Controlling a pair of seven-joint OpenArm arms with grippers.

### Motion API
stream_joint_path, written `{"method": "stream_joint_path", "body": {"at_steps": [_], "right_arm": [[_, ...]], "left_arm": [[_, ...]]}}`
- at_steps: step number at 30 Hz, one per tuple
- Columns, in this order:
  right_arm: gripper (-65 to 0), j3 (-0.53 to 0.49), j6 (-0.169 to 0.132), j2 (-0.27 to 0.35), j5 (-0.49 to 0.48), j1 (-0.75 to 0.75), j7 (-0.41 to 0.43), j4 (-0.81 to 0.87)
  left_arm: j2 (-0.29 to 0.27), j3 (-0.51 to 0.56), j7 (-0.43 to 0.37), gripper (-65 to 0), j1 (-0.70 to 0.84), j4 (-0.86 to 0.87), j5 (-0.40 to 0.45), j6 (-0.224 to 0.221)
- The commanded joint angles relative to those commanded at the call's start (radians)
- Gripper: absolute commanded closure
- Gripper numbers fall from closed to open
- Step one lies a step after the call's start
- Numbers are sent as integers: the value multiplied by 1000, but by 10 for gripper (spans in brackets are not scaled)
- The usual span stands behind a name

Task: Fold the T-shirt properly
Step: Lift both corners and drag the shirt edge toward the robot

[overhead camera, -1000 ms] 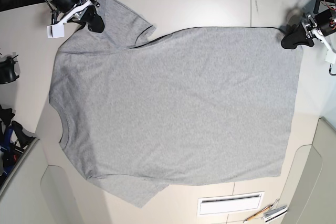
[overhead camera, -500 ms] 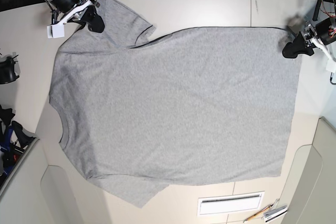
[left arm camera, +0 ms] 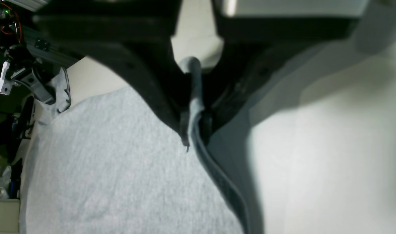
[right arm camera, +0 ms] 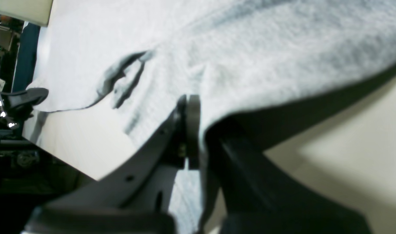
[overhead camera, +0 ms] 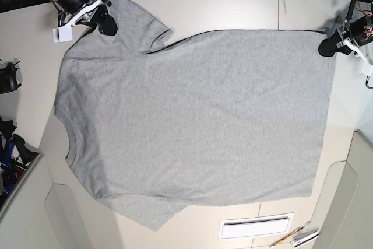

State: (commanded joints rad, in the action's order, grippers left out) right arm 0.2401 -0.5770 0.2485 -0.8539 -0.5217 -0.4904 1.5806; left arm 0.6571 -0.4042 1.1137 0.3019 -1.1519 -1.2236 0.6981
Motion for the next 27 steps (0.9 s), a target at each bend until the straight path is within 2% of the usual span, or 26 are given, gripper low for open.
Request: {"method": "stream_joint_path", "body": {"at_steps": [4, 8, 11, 14, 17, 27], "right_arm": [[0, 2, 0, -1, -26, 0, -8, 6], [0, 24, 0, -3, -60, -6, -73, 41], [0, 58, 0, -2, -72, -6, -120, 74], [0, 81, -4, -2, -122, -11, -177, 92], [0, 92, -8, -2, -153, -43, -183, 108], [0, 143, -14, -2, -182, -119, -195, 304]], "left_arm": [[6, 0, 0, 0, 0, 0, -3, 0], [31, -11, 26, 0, 0, 0, -48, 0], [51, -32, 85, 0, 0, 0, -121, 0], [64, -48, 140, 0, 0, 0, -198, 0], [72, -50, 166, 0, 0, 0, -253, 0], [108, -72, 182, 0, -1, -1, -260, 0]]}}
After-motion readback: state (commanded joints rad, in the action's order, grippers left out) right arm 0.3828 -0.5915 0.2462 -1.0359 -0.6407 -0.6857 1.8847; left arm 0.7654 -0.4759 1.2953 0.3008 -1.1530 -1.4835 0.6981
